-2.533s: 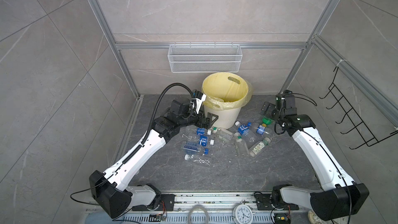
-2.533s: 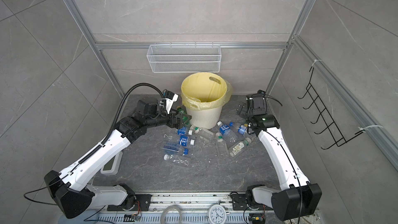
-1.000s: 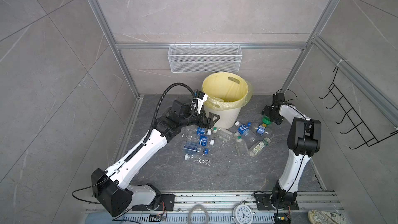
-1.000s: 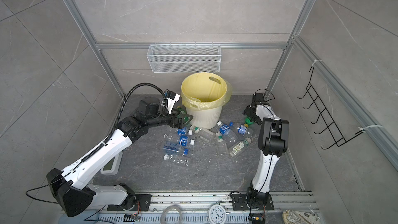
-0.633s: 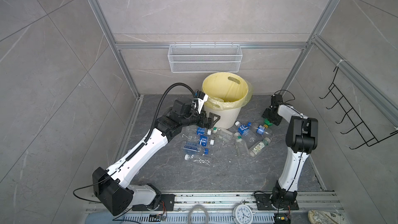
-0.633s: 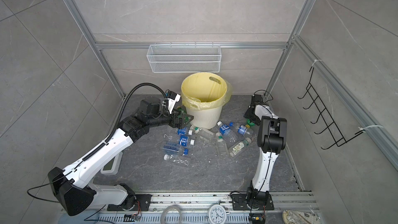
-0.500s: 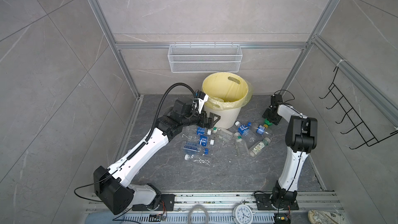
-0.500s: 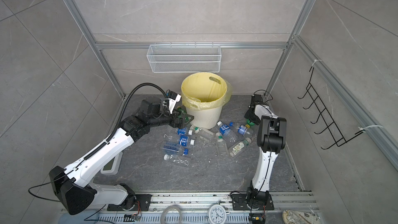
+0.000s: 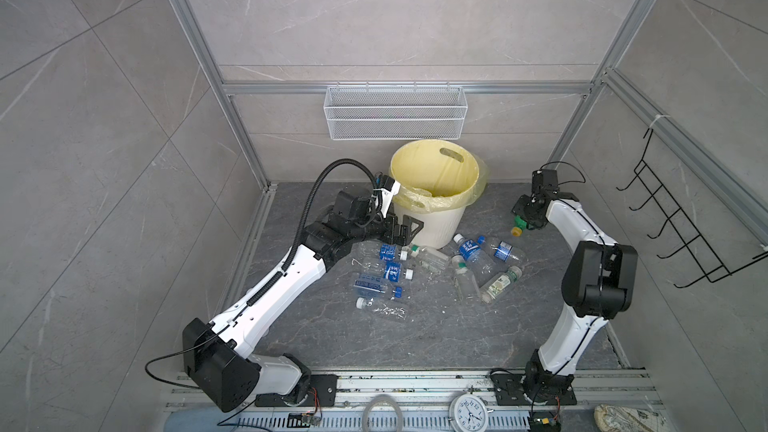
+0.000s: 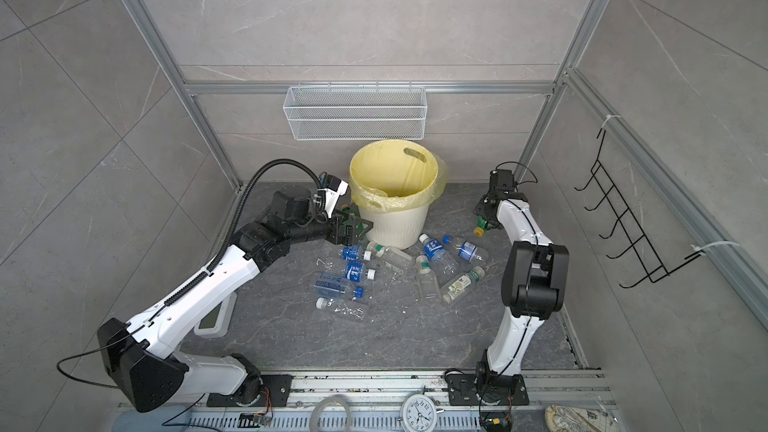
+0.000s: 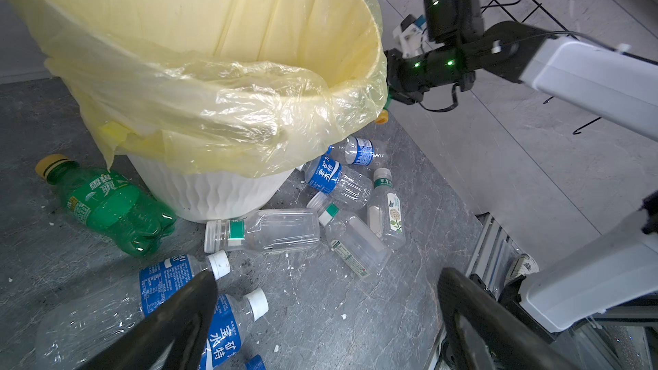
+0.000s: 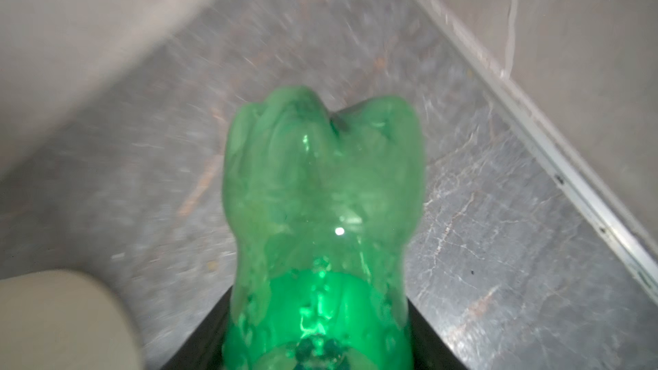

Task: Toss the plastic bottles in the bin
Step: 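Lift the green bottle and carry it toward the left gripper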

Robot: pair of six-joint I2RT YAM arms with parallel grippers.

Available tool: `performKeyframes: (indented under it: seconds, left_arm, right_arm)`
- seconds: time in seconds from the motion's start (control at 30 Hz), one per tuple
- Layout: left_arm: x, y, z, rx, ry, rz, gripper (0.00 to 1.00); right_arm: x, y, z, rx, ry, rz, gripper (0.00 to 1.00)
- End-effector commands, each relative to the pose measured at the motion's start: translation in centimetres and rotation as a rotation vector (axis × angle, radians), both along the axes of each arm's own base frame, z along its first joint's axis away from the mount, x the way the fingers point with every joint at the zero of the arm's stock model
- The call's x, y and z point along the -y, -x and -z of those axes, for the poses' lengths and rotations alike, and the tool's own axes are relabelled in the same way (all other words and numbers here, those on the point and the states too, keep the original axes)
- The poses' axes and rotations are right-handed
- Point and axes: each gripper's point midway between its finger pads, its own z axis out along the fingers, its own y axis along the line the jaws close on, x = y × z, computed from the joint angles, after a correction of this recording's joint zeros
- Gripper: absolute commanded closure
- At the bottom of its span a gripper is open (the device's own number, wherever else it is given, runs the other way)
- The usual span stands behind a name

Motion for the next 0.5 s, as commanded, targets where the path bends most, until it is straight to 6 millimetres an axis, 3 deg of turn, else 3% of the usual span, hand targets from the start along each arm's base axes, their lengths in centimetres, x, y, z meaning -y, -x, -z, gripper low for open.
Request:
performKeyframes:
  seconds: [0.0, 0.17, 0.23, 0.33, 0.47]
  left_arm:
    - [-0.4, 0.3, -2.4, 0.068, 0.057, -0.003, 0.00]
    - [-0.6, 0.7, -3.4, 0.092, 0.079, 0.002, 0.00]
    - [-0.7, 1.1, -4.1, 0.117, 0.103, 0.013, 0.00]
    - [-1.0, 1.8, -5.1, 0.164, 0.136, 0.023, 0.00]
    - [-1.4, 2.3, -6.0, 0.219, 0.172, 0.022, 0.00]
  right_arm:
    - [-1.9, 1.5, -5.6, 0.105, 0.018, -0.021, 0.47]
    - [-4.9, 4.0, -14.1, 0.270, 0.036, -0.071, 0.47]
    - [-7.3, 5.1, -17.4, 0.333, 0.053, -0.117, 0.47]
    - [-11.0, 6.6, -21.5, 0.423, 0.062, -0.191, 0.47]
    - [-16.6, 7.9, -24.7, 0.525, 0.007, -0.303, 0.47]
